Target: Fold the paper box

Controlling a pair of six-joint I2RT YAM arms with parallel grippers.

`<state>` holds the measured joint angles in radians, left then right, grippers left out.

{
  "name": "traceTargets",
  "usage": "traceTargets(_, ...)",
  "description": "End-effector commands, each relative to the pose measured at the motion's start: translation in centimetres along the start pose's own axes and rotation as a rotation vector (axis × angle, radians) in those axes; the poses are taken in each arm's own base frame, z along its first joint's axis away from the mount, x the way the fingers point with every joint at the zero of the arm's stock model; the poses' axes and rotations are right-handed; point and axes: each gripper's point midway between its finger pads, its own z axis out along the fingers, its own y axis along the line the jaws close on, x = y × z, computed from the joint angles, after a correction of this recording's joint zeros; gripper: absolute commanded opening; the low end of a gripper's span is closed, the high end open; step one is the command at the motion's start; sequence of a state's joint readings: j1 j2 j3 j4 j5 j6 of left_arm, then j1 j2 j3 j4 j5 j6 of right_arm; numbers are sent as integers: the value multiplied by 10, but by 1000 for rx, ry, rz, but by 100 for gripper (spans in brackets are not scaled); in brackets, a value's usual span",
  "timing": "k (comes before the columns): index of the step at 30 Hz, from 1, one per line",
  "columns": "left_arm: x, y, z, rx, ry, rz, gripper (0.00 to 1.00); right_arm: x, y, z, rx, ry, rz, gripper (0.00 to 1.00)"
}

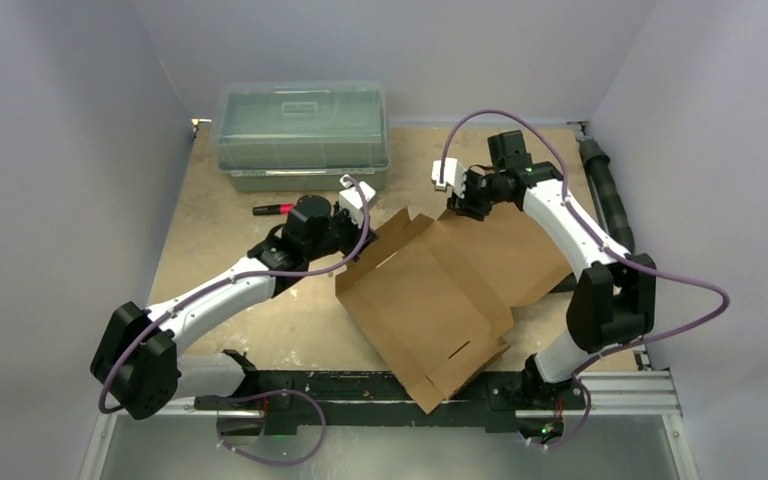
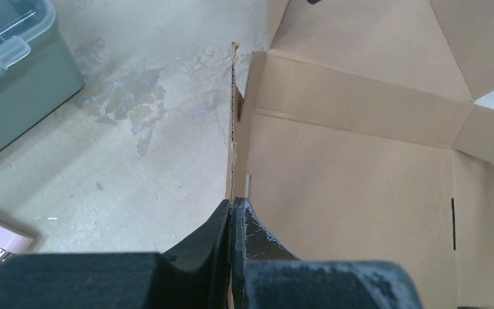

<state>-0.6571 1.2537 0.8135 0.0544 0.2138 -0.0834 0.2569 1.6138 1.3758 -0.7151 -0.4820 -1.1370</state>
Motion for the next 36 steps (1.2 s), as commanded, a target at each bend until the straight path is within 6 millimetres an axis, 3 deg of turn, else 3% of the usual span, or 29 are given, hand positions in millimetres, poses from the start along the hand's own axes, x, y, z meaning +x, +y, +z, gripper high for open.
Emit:
traceTargets(1, -17, -7, 7, 28, -68, -53, 0, -32, 5, -29, 91, -112, 143, 51)
traceTargets(6, -10, -3, 16, 9, -48, -81, 0, -43, 29, -48, 79, -239, 264, 69)
traceTargets(11, -7, 12, 27, -74, -41, -150, 0, -38, 46, -81, 87, -409, 404, 90)
traceTargets(15, -12, 30, 31, -141, -54, -134, 0, -23, 56, -86, 143, -386, 465, 99)
traceTargets(22, -25, 70, 47, -204, -31, -103, 0, 23, 63, -98, 174, -426, 706, 99)
traceTargets(27, -19, 74, 60, -204, -22, -139, 0, 43, 49, -112, 269, -445, 799, 99)
traceTargets(36, -12, 78, 72, -198, -8, -138, 0, 63, 45, -113, 281, -490, 966, 99)
